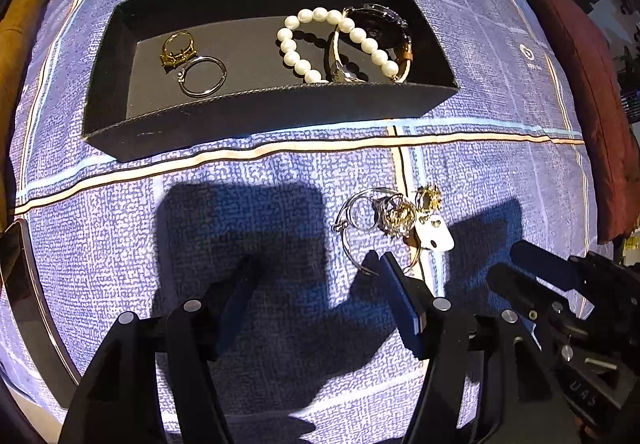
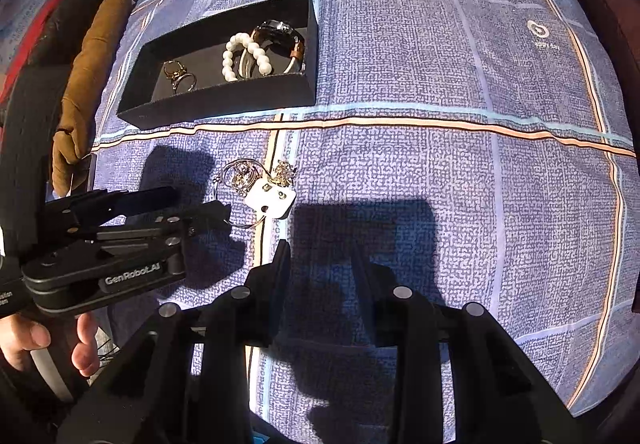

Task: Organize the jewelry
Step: 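Grasp the silver hoop earrings on the white card with the left tool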

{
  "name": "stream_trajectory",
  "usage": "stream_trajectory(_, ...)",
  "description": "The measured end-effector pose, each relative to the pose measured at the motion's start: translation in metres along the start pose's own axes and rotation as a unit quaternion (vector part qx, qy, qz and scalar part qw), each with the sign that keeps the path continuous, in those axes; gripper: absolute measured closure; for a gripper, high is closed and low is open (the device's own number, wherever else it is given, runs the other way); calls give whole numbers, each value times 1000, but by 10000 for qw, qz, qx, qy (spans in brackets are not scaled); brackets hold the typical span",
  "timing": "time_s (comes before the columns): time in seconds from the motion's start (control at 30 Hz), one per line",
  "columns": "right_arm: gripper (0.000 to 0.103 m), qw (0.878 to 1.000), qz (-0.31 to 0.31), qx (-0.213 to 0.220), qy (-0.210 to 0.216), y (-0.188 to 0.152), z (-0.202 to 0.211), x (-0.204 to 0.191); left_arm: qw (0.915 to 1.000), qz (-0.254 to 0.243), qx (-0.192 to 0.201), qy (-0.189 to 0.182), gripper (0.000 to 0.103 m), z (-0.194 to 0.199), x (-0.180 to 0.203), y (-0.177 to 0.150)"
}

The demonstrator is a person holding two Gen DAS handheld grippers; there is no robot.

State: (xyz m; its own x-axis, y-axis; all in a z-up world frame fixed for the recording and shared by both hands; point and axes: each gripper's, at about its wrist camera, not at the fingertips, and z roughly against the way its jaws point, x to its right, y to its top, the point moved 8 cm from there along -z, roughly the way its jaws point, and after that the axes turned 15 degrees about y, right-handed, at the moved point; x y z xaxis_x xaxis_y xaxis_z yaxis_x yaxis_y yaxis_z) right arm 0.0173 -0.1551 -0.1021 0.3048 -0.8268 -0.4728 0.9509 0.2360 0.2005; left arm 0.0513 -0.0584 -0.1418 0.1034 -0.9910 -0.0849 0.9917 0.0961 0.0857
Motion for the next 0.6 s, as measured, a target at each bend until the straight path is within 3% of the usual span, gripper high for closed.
stream_trajectory(0.17,71,10000,7,-32,43,4,-4,-1,9988,-197,-10,448,43,-7,6,10)
stream_trajectory(0.37,70,9999,39,-56,128,3,-7,-4,9968,-338,145,709,73,-4,-2,10)
stream_trajectory(0.53,70,9993,244,-106,279,10,-18,-24,9983,-185,106,537,95,-2,-17,10)
stream_trajectory(0.6,70,9987,314,-118,379,12,-22,-33,9988,-165,108,458,97,-1,-21,8)
